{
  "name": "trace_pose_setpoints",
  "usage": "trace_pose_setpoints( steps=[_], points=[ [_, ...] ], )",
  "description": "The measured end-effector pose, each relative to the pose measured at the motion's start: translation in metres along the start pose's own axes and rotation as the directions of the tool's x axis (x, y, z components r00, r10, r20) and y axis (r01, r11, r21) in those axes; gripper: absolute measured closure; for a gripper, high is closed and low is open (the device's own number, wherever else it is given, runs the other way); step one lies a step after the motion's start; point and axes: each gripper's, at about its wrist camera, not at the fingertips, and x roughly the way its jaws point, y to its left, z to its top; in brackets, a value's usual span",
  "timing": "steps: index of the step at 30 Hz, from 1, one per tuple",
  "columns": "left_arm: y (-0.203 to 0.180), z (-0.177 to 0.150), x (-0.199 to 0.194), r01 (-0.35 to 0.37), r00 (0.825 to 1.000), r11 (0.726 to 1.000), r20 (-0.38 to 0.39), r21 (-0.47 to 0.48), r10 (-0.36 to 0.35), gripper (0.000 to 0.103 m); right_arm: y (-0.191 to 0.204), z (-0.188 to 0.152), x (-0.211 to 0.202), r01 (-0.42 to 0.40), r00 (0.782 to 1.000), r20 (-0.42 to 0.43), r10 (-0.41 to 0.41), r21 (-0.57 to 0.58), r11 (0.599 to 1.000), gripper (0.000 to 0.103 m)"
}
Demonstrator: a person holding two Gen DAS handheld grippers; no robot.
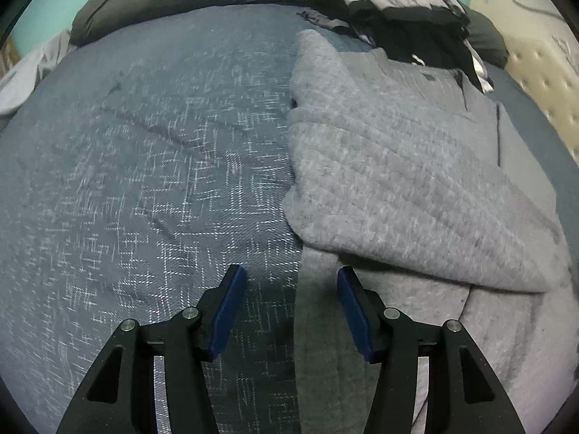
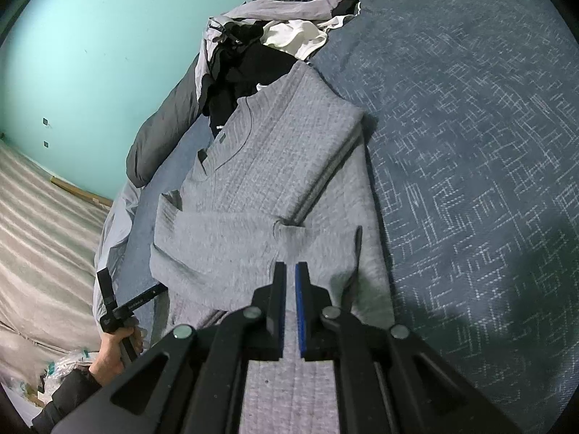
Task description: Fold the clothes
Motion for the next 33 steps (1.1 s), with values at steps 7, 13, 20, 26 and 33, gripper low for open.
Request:
trace_pose_setpoints(
  steps=[7,13,20,26,33],
  points=[
    [0.001,0.002,0.008,0.015,1.0,1.0,-0.018,-0.023,-0.016,0.032,0.001,0.002,0.0,0.0,1.0,0.004,0.0,-0.002,1.0,0.098],
    [-0.006,0.004,0.015,0.032,0.999,0.999,-0.038,-0.023,-0.033,0.02,0.0,0.002,0.001,0.0,1.0,0.002,0.0,-0.003,1.0,0.098],
    [-0.006,0.008,-0.002,-0.003,1.0,1.0,0.029,0.001,0.003,0.025,0.0,0.001,0.003,0.0,1.0,0.001,0.0,-0.003,1.0,0.098],
    [-0.015,0.01,0.0,-0.06,0.997,0.995,0.051,0.076,0.056,0.047,0.001,0.0,0.005,0.002,1.0,-0.005,-0.002,-0.009,1.0,0.098],
    [-0.031,0.02,-0.003,-0.052,0.994,0.99,0.101,0.132,0.038,0.066,0.001,0.001,0.009,0.01,1.0,-0.015,-0.01,-0.012,1.0,0.098]
  ],
)
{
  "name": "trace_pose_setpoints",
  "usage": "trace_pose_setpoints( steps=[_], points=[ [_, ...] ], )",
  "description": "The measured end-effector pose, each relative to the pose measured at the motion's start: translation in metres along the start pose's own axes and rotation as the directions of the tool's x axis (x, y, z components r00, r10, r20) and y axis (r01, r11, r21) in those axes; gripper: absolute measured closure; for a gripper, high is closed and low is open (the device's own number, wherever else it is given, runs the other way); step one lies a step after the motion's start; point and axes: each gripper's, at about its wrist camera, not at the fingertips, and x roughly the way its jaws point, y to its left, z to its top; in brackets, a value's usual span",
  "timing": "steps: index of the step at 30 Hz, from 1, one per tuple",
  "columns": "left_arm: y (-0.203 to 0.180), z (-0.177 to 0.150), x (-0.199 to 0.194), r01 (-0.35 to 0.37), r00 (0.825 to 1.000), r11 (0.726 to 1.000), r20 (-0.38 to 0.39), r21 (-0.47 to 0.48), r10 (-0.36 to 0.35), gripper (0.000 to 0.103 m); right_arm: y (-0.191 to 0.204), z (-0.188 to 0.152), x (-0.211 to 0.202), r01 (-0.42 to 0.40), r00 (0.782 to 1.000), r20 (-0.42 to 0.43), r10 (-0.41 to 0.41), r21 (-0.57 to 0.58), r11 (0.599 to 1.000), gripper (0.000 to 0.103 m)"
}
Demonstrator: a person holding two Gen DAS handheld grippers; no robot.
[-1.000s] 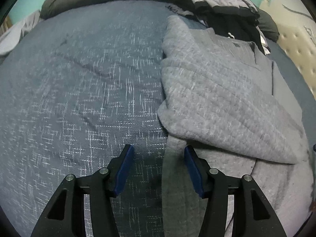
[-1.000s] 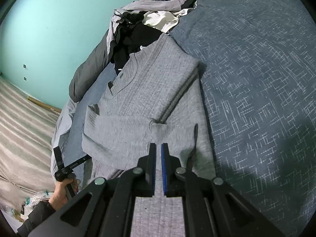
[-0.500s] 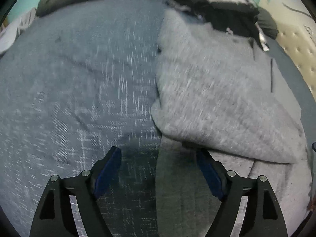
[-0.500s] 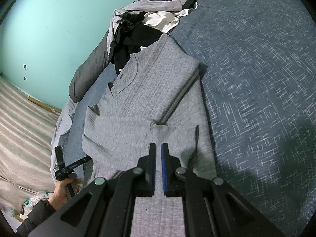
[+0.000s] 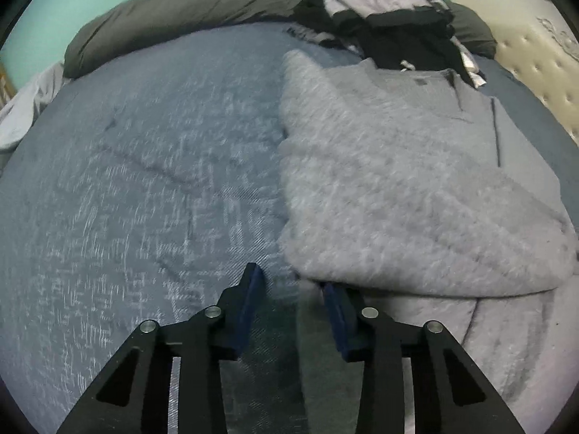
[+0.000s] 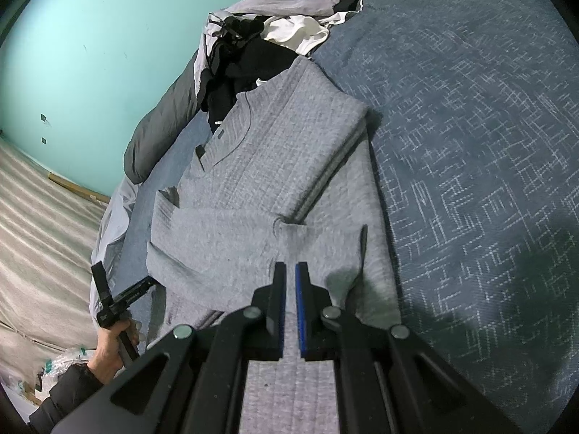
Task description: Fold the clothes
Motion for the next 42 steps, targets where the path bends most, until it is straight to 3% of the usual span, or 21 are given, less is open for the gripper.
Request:
trace_pose_setpoints(
  steps=[12,21,25,32,36,37,38,39,42],
  points=[
    [-0.012,0.026,-0.014,-0.008,0.998,1.0,0.065,0.03,0.006,0.087,0.0,0.001,0.001,0.008,1.0,-0.003,-0.008,-0.004,1.0,0.098],
    [0.016,0.012,-0.016,0.019,0.999,0.996,0.045,-0.085,-0.016,0.088,-0.007,0.002,0.0,0.034,0.999,-0.001,-0.034,0.022,0.999,0.097],
    [0.019,0.001,-0.01,0.015,1.0,0.996,0.026,-0.088,-0.013,0.089,-0.018,0.003,-0.002,0.07,0.997,0.006,-0.071,0.072,0.995,0.067],
    [0.019,0.002,-0.008,0.015,1.0,0.997,0.023,-0.074,-0.013,0.09,-0.01,0.001,0.012,0.06,0.998,-0.029,-0.059,0.037,0.997,0.067],
    [0.018,0.003,-0.008,0.017,1.0,0.997,0.02,-0.072,-0.016,0.09,-0.004,-0.005,0.028,0.133,0.988,-0.08,-0.133,-0.011,0.991,0.067],
    [0.018,0.003,-0.008,0.02,1.0,0.997,0.02,-0.074,-0.018,0.091,-0.002,-0.006,0.029,0.138,0.987,-0.076,-0.139,-0.021,0.99,0.075],
    [0.018,0.003,-0.008,0.02,1.0,0.997,0.019,-0.073,-0.019,0.091,0.001,-0.007,0.029,0.136,0.988,-0.074,-0.138,-0.034,0.99,0.09],
    [0.018,0.003,-0.008,0.019,1.0,0.997,0.018,-0.071,-0.018,0.091,0.004,-0.007,0.028,0.126,0.989,-0.073,-0.128,-0.039,0.991,0.096],
    [0.019,0.005,-0.008,0.027,1.0,0.997,0.016,-0.077,-0.025,0.091,0.012,-0.008,0.017,0.087,0.995,-0.052,-0.089,-0.038,0.995,0.097]
  ],
)
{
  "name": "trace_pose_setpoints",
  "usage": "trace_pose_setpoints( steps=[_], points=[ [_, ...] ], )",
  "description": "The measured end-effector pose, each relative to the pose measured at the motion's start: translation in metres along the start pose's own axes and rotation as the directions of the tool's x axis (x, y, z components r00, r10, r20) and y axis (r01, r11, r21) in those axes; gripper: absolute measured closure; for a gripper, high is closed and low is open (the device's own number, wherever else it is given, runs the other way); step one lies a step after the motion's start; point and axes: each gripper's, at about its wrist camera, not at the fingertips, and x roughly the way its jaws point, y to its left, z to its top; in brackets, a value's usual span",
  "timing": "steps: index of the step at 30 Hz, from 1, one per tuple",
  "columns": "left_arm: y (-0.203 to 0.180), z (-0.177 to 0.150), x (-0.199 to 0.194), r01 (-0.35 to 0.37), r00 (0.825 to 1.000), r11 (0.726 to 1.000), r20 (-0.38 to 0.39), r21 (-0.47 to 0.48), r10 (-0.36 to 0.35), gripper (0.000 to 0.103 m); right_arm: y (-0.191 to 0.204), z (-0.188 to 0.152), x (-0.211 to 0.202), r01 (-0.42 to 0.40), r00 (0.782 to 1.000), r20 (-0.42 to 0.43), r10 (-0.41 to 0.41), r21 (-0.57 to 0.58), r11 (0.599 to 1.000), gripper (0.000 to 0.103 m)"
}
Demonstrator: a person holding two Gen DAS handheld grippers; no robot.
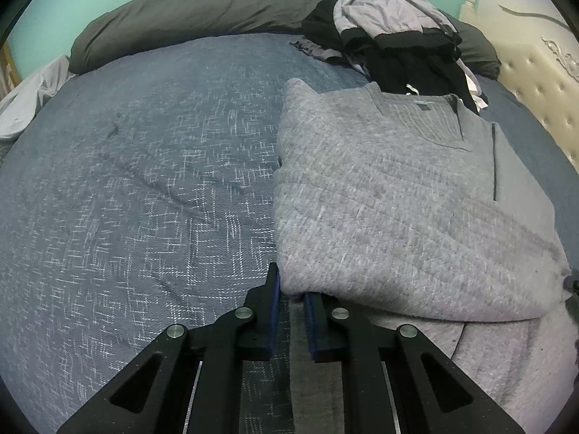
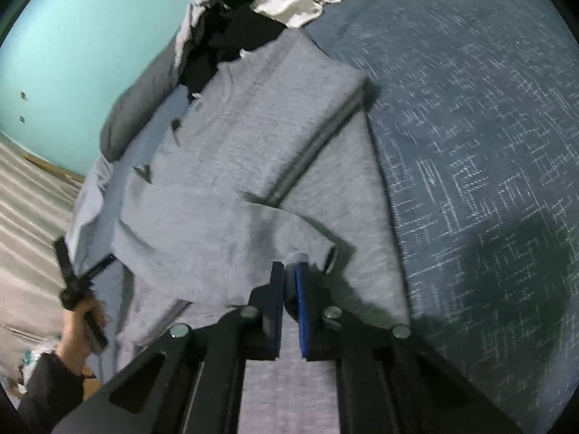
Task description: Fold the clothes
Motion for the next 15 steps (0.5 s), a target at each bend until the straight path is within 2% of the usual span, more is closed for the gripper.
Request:
trace_pose_setpoints(
  steps=[4,9,15],
  points=[
    [-0.001,0.003,0.001,0.007,1.0,1.0,-0.008,0.006,-0.007,0.091,0.01,-0.007,-0.031,-0.024,0.998,0.05,0.025,-0.017,1.0,0.098],
    [0.0,0.003,0.0,0.02,1.0,1.0,-0.023,0.008,-0.02,0.091,0.004,-0.026,-0.057,-0.022,0.998,0.062,0.023,-0.012,1.0,0.098],
    [0.0,-0.001,0.007,0.03,0.998,1.0,-0.064,-0.007,-0.03,0.091,-0.008,-0.041,-0.041,0.01,1.0,0.019,-0.011,0.031,0.999,0.098]
  ],
)
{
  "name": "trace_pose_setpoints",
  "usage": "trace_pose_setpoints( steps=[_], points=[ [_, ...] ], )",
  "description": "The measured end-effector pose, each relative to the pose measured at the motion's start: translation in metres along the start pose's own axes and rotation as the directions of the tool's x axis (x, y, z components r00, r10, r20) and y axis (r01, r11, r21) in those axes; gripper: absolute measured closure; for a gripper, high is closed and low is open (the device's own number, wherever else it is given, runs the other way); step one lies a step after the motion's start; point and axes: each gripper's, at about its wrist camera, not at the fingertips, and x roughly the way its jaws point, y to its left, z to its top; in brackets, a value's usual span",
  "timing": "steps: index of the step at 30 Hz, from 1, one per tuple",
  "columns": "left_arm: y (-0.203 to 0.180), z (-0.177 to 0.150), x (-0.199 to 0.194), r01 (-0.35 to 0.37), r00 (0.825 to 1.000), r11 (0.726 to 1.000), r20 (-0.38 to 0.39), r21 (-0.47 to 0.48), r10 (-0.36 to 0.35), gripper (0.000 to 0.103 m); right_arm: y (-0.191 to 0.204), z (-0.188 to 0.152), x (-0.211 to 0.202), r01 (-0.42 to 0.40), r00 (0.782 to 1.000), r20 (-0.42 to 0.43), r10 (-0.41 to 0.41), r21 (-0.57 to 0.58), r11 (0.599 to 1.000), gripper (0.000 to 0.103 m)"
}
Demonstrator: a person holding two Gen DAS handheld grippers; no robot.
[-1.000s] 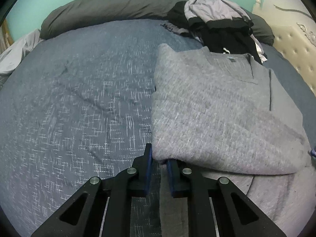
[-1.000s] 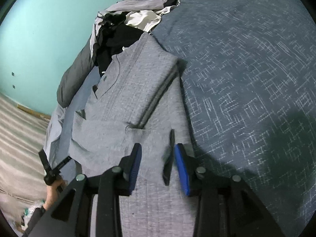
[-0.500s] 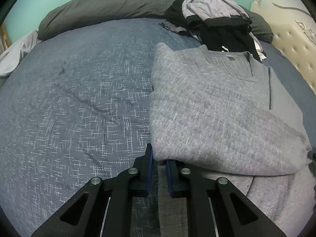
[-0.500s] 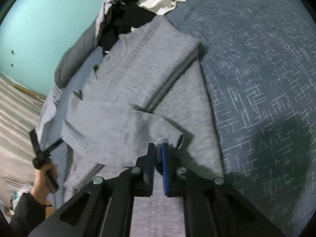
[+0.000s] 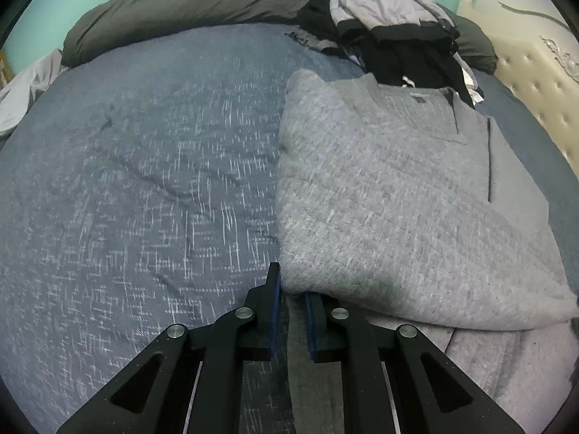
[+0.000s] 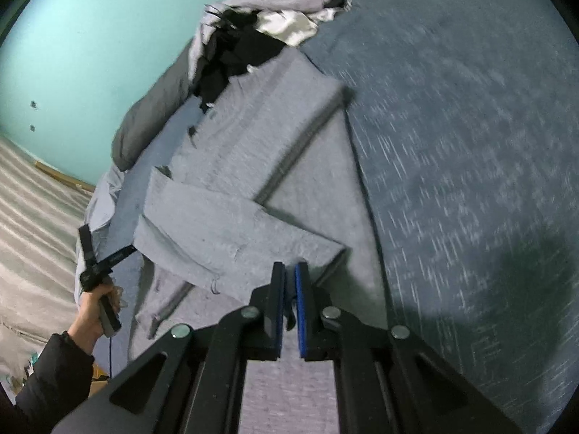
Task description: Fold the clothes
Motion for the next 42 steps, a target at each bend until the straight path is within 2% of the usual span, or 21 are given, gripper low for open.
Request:
trace_pose_setpoints(
  steps=[7,11,13,16,18,20,22,28,32,35,39,42],
  points=[
    [0.011,-0.014,-0.006,0.048,0.999,0.997,-0.015,-0.055,-0.049,0.091,-0.002,-0.012,0.003,0.021,0.999,-0.032,-0.022,-0.004,1.0,0.098],
    [0.024,-0.024,-0.021,0.079,0.997,0.989,0.029,-0.127,-0.076,0.091,-0.003,-0.012,0.001,0.018,0.999,-0.043,-0.018,0.016,1.0,0.096],
    [0.031,-0.022,-0.029,0.108,0.993,0.978,0.072,-0.176,-0.097,0.09,0.001,-0.013,-0.007,0.038,0.999,-0.03,-0.038,0.014,0.999,0.096],
    [0.028,-0.017,-0.032,0.157,0.985,0.968,0.109,-0.196,-0.137,0.088,0.006,-0.013,-0.023,0.08,0.997,0.006,-0.08,0.003,0.997,0.096],
    [0.023,-0.015,-0.03,0.175,0.98,0.965,0.129,-0.195,-0.152,0.083,0.011,-0.008,-0.033,0.087,0.995,0.043,-0.087,0.004,0.996,0.092],
    [0.021,-0.014,-0.023,0.199,0.975,0.957,0.145,-0.212,-0.17,0.08,0.019,0.0,-0.036,0.089,0.994,0.071,-0.087,-0.012,0.996,0.079],
    [0.025,-0.016,-0.014,0.222,0.97,0.943,0.154,-0.247,-0.188,0.079,0.031,0.009,-0.031,0.09,0.994,0.072,-0.087,-0.041,0.995,0.076],
    [0.036,-0.02,0.006,0.27,0.958,0.914,0.178,-0.303,-0.224,0.075,0.091,0.041,0.006,0.058,0.998,0.012,-0.057,-0.18,0.982,0.076],
    [0.043,-0.022,0.012,0.283,0.955,0.902,0.182,-0.325,-0.234,0.055,0.137,0.061,0.039,0.043,0.998,-0.03,-0.054,-0.286,0.957,0.076],
    [0.046,-0.02,0.016,0.303,0.95,0.893,0.179,-0.333,-0.255,0.05,0.165,0.072,0.064,0.033,0.997,-0.059,-0.057,-0.345,0.938,0.076],
    [0.048,-0.021,0.019,0.323,0.944,0.887,0.184,-0.33,-0.275,0.046,0.198,0.081,0.097,0.025,0.992,-0.101,-0.071,-0.402,0.915,0.075],
    [0.049,-0.02,0.021,0.331,0.941,0.884,0.188,-0.331,-0.282,0.046,0.227,0.089,0.121,-0.017,0.99,-0.135,-0.049,-0.447,0.894,0.075]
  ],
)
